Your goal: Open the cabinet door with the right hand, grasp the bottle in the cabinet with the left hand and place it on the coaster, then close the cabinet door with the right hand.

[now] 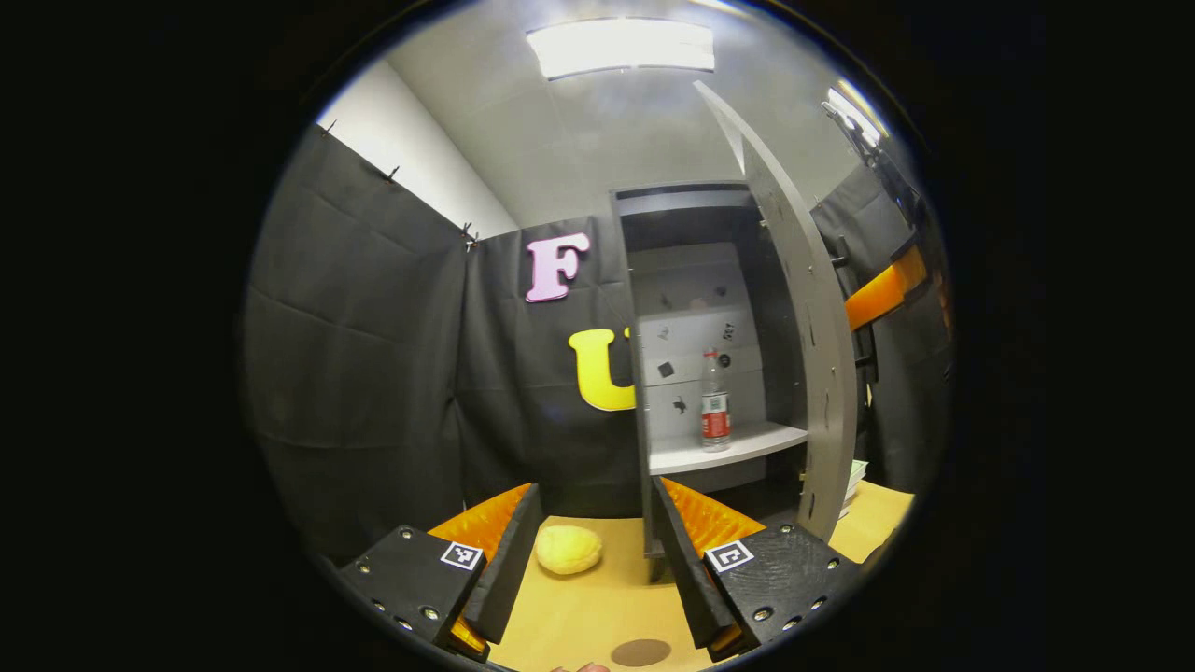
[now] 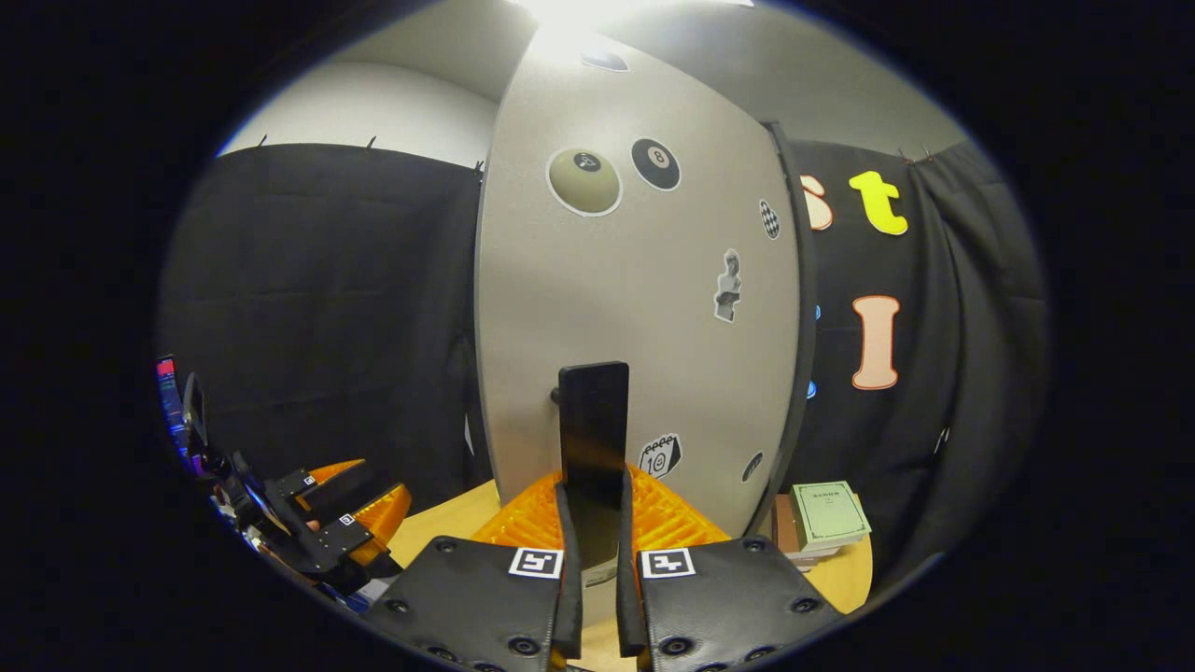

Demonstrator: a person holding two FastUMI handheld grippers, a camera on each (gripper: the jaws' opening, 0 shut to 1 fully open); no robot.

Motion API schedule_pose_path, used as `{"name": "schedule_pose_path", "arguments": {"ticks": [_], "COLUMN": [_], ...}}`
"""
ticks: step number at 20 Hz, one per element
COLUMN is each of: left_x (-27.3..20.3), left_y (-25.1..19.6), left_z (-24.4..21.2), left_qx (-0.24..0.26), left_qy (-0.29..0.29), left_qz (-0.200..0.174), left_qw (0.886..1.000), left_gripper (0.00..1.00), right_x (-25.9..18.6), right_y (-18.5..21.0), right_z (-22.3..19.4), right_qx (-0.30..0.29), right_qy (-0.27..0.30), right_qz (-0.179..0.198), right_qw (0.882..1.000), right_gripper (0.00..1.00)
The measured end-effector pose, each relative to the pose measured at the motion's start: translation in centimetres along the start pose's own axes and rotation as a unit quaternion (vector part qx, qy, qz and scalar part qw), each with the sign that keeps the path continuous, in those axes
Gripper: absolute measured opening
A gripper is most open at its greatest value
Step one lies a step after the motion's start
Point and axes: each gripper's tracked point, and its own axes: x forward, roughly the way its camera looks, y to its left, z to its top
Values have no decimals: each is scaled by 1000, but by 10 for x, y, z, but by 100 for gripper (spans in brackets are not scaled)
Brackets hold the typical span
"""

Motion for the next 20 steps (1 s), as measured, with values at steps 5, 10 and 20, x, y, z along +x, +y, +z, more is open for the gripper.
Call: {"name": "schedule_pose_path", "arguments": {"ticks": [5,10,20], "left_x": [-11,-22,-22], "left_y": [-27,-58,-117], "left_z": [5,14,55], "left_qx": [1,1,14], "left_qy": [-2,-3,-19], "left_qz": [-9,-12,-51], "left_qw": [1000,1000,998], "left_gripper": [68,68,68], "right_x": [-10,-20,-45], "right_y": [-13,-35,-70], "right_z": [-1,-2,3], "right_qx": [-5,-21,3], "right_qy": [-4,-9,-45], "right_qz": [-11,-41,-89], "right_qw": [1000,999,995], "right_gripper": [17,16,15]}}
